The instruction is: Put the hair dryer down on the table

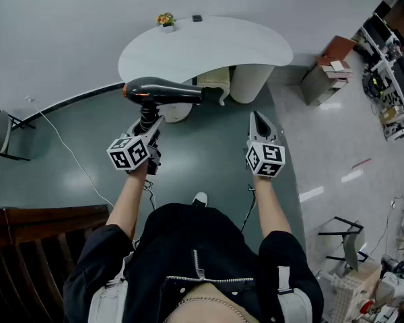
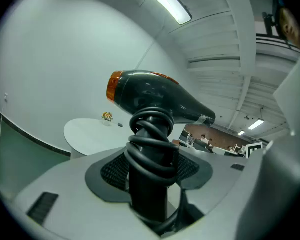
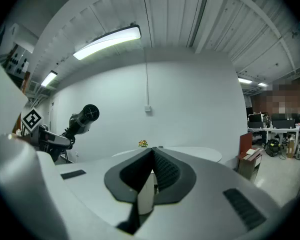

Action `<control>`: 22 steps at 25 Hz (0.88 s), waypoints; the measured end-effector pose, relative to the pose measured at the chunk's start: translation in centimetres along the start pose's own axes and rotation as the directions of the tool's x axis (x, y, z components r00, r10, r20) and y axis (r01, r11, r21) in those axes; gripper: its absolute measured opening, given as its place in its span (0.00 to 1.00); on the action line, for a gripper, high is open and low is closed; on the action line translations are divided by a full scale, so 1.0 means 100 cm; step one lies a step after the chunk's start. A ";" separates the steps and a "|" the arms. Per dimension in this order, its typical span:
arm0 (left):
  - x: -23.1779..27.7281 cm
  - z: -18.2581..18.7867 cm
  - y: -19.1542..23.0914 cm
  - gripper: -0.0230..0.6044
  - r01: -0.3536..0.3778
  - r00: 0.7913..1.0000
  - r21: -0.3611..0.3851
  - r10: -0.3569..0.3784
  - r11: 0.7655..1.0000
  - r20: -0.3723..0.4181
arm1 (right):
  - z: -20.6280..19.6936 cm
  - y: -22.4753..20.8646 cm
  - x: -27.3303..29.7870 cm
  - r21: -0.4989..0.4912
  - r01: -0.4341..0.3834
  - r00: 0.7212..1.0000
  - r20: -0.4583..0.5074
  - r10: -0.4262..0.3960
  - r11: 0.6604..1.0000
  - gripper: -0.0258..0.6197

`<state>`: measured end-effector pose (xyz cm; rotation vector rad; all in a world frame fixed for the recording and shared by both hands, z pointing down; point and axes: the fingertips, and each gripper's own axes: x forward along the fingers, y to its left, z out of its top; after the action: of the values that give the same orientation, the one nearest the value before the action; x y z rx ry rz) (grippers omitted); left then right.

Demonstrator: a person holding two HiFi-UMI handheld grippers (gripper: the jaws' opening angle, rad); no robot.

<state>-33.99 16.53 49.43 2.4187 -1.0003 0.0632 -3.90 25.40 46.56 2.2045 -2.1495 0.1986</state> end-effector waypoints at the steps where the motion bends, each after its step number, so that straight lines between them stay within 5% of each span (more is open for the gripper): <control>1: -0.001 0.004 0.001 0.44 0.003 1.000 0.005 -0.003 1.000 0.004 | 0.001 0.004 0.000 -0.008 0.000 1.000 0.000 0.000 1.000 0.04; 22: 0.019 0.008 -0.008 0.44 0.027 1.000 0.040 -0.026 0.999 -0.017 | 0.002 0.011 -0.008 -0.008 -0.031 0.999 0.041 0.031 1.000 0.05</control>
<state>-32.15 15.41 48.81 2.4639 -0.9683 0.0946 -4.95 26.14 46.17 2.1920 -2.2027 0.1478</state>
